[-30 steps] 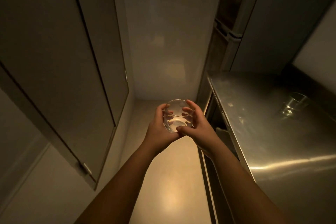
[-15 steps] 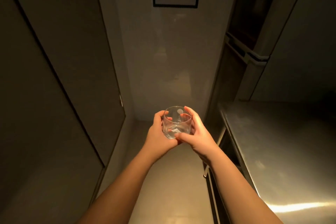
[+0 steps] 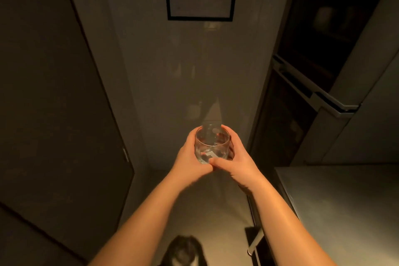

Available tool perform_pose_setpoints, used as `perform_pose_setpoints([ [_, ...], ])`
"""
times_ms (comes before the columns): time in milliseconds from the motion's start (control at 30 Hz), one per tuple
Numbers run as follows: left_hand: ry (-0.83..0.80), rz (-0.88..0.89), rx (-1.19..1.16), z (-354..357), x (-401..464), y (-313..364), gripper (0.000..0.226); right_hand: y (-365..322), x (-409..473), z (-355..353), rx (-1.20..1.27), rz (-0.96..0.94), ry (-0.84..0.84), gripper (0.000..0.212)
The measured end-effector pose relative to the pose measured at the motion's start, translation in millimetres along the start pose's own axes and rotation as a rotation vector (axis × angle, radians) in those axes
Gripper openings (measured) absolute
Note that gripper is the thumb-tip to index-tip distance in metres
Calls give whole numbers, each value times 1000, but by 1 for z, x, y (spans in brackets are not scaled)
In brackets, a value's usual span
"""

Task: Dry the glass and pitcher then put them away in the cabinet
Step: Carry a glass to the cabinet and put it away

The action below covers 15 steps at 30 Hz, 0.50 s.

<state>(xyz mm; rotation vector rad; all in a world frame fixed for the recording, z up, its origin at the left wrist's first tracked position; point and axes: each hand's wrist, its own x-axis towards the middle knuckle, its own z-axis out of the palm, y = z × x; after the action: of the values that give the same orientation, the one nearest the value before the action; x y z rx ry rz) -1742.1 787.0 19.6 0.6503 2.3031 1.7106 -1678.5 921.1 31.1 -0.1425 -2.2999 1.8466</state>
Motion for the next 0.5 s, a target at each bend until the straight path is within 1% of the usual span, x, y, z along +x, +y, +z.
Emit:
perform_pose_setpoints([
  [67, -27, 14, -21, -13, 36, -7, 93, 3, 35, 5, -7, 2, 33, 82],
  [233, -116, 121, -118, -45, 129, -24, 85, 6, 116, 19, 36, 19, 133, 83],
  [300, -177, 142, -149, -56, 166, -31, 86, 4, 145, 26, 68, 24, 191, 83],
  [500, -289, 165, -149, -67, 245, -43, 90, -4, 202, 26, 87, 38, 290, 86],
])
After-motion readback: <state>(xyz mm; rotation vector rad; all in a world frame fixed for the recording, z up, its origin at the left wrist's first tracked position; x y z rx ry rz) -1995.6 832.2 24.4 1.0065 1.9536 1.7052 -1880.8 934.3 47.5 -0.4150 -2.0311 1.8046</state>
